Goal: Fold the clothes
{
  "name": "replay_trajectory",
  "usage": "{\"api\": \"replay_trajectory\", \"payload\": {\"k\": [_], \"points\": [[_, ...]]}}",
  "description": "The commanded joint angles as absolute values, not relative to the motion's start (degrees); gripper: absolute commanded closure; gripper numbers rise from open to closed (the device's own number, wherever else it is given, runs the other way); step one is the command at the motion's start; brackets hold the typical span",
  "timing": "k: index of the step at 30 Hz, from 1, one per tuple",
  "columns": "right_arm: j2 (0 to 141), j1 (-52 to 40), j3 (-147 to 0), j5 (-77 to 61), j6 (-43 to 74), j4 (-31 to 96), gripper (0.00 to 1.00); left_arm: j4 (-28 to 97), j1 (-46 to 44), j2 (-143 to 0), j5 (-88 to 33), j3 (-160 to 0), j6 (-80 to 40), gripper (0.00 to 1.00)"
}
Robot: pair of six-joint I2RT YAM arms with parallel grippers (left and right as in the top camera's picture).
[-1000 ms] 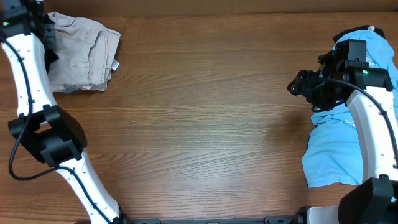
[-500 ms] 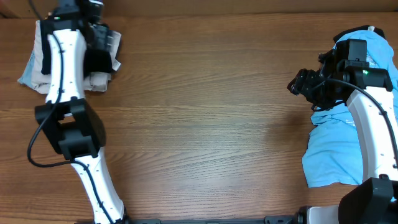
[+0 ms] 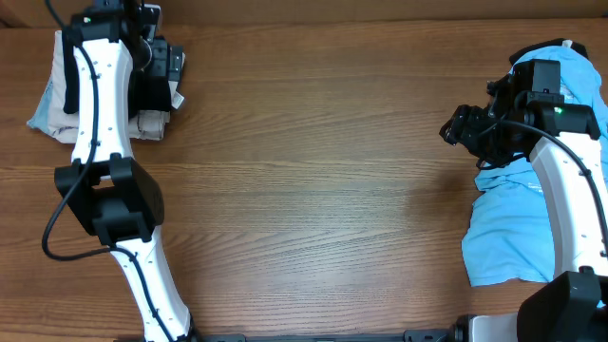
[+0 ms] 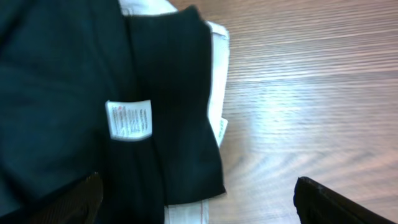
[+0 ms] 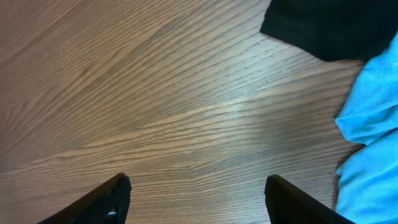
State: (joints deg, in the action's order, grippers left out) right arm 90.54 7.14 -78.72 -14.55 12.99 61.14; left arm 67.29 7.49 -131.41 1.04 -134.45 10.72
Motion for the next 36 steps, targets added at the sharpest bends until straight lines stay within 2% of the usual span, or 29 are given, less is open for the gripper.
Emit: {"api": "replay_trajectory", "payload": {"k": [1,10,11,27,36], "points": [[89.95,7.14,-81.54,-11.0,11.92,62.06,0.23,70.39,5.45,-124.07,-0.08,-138.28,8.6,0.0],[87.92,7.14,-87.88,-6.46,11.92,64.49,0.1,76.86,0.23,-117.6,-1.17,-138.28,2.37,0.0],[87.61,7.14,-88.14,-6.44,11.92,64.49,0.0,77.38,-0.23,-117.45,-1.15,-138.28,1.89,0.0],[70.98,7.14,-88.6,-2.42,11.94,70.5,0.0,87.53,-4.54,-116.57,-1.08,-138.1,-3.44,0.0],[70.59,7.14,-88.51,-2.42,11.94,80.53,0.0,87.2,-4.54,-116.57,-1.1,-138.1,-3.44,0.0]]}}
